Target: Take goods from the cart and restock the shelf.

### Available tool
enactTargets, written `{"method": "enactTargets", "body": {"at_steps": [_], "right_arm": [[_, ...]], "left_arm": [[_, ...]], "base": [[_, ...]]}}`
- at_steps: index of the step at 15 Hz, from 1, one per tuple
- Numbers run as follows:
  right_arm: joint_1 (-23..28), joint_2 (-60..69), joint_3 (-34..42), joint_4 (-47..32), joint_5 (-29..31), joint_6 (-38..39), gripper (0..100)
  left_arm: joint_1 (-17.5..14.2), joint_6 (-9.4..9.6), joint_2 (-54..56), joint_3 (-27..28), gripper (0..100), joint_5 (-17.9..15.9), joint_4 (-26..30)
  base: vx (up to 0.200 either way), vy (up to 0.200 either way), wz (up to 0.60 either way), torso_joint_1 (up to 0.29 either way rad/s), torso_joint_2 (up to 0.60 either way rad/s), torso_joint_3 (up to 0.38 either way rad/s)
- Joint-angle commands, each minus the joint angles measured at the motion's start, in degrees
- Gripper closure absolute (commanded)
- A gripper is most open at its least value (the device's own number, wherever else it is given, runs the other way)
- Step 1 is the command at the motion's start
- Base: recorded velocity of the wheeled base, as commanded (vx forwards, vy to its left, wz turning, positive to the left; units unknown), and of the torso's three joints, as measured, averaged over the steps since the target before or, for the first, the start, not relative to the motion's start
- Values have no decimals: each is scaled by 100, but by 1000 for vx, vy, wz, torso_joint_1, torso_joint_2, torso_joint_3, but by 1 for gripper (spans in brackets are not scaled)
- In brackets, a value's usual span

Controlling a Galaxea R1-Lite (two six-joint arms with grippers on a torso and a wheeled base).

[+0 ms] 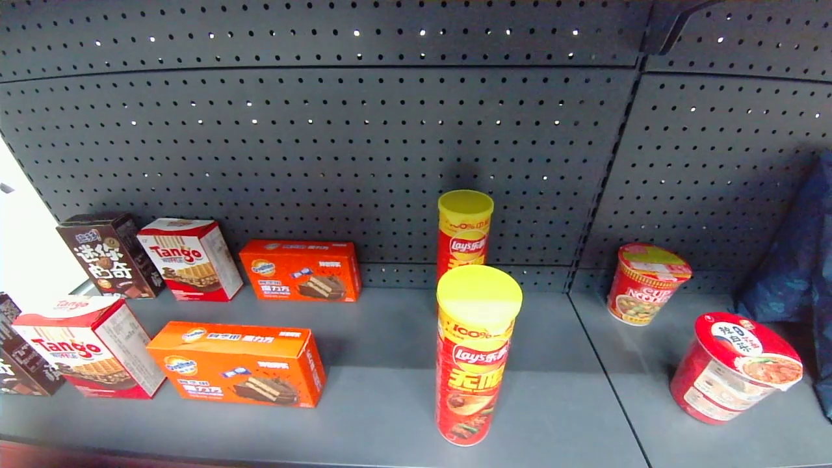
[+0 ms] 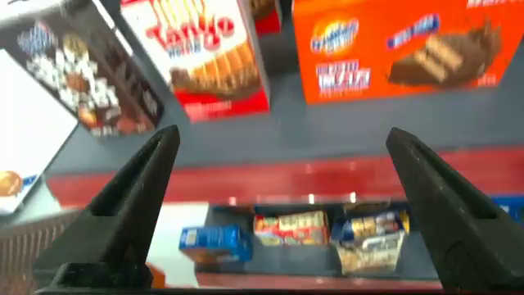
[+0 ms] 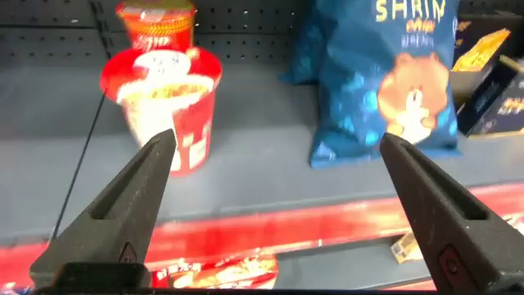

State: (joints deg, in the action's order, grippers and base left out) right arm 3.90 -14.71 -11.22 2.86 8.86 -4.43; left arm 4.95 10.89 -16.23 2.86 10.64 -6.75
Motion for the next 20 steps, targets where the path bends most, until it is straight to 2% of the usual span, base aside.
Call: {"method": "enactTargets", "body": {"at_steps": [1,4,5,7,8,11,14,15,20], "right_arm": [[49,944,357,-111,-350,38,0],[23,962,717,-49,-781,232,0],[23,962,928,162,-658,232,0],[23,962,1113,250,-570,240,0],[23,962,1113,135,-579,196,0],[23,962,1104,109,-508,152,0],[23,962,1104,109,-526,170,0],[23,962,1104,109,-579,161,0],[23,962,1104,109,-790,161,0]], "left_arm": [[-47,-78,1113,-67,0,26,658],[-47,-95,1086,-199,0,26,552],[-47,-166,1086,-199,0,-1,544],[-47,-719,1086,-199,0,-133,570],[-47,-834,1086,-199,0,-300,570],[-47,-878,1086,-199,0,-458,579],[-47,-886,1086,-190,0,-467,587],[-47,-957,1086,-190,0,-467,605],[-47,-1045,1086,-190,0,-467,605]], "base": [[0,0,0,0,0,0],[0,0,0,0,0,0],[0,0,0,0,0,0],[0,0,0,0,0,0],[0,0,0,0,0,0],[0,0,0,0,0,0],[0,0,-400,2,0,2],[0,0,0,0,0,0],[0,0,0,0,0,0]]}}
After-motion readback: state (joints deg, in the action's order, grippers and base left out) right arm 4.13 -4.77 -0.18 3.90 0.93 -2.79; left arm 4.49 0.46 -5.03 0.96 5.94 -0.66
